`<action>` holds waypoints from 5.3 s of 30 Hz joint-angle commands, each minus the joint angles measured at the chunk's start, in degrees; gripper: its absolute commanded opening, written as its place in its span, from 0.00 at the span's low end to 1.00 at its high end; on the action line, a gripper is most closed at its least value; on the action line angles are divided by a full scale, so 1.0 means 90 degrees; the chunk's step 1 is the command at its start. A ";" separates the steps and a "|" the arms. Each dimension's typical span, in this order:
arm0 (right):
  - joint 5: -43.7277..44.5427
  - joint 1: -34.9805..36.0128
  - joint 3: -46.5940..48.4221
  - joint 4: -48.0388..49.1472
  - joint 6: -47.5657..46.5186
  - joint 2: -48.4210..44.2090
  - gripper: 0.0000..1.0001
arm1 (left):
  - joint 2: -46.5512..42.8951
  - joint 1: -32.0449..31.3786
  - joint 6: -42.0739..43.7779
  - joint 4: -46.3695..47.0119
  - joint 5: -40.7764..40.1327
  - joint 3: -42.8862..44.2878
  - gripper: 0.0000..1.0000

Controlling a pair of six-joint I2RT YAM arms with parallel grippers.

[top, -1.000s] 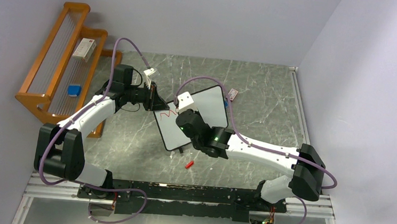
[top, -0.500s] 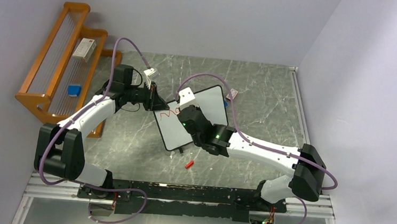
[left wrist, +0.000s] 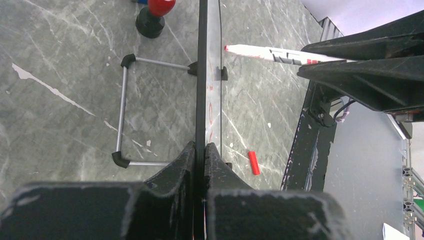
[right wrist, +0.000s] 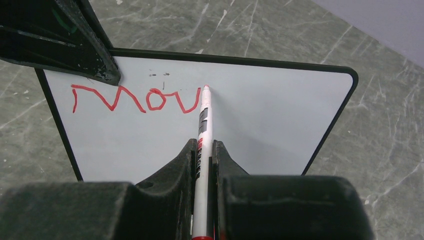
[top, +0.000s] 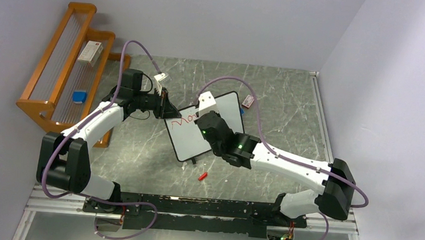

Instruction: Write a sentence on the whiteboard

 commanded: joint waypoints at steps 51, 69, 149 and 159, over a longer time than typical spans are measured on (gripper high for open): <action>-0.0230 -0.0531 -0.0257 0.0242 0.0132 -0.0053 0.00 | 0.0266 -0.0228 0.0407 -0.0512 -0.0350 -0.0126 0.05; -0.0653 -0.0529 -0.0184 0.0491 -0.0025 -0.0051 0.00 | 0.0266 -0.0228 0.0417 -0.0528 -0.0387 -0.0115 0.05; -0.0633 -0.0615 -0.0720 -0.0026 0.0153 -0.0889 0.00 | 0.0257 -0.0237 0.0420 -0.0561 -0.0462 -0.0106 0.05; -0.0981 -0.0964 -0.0763 0.0236 -0.0045 -0.0841 0.00 | 0.0254 -0.0233 0.0447 -0.0575 -0.0435 -0.0111 0.05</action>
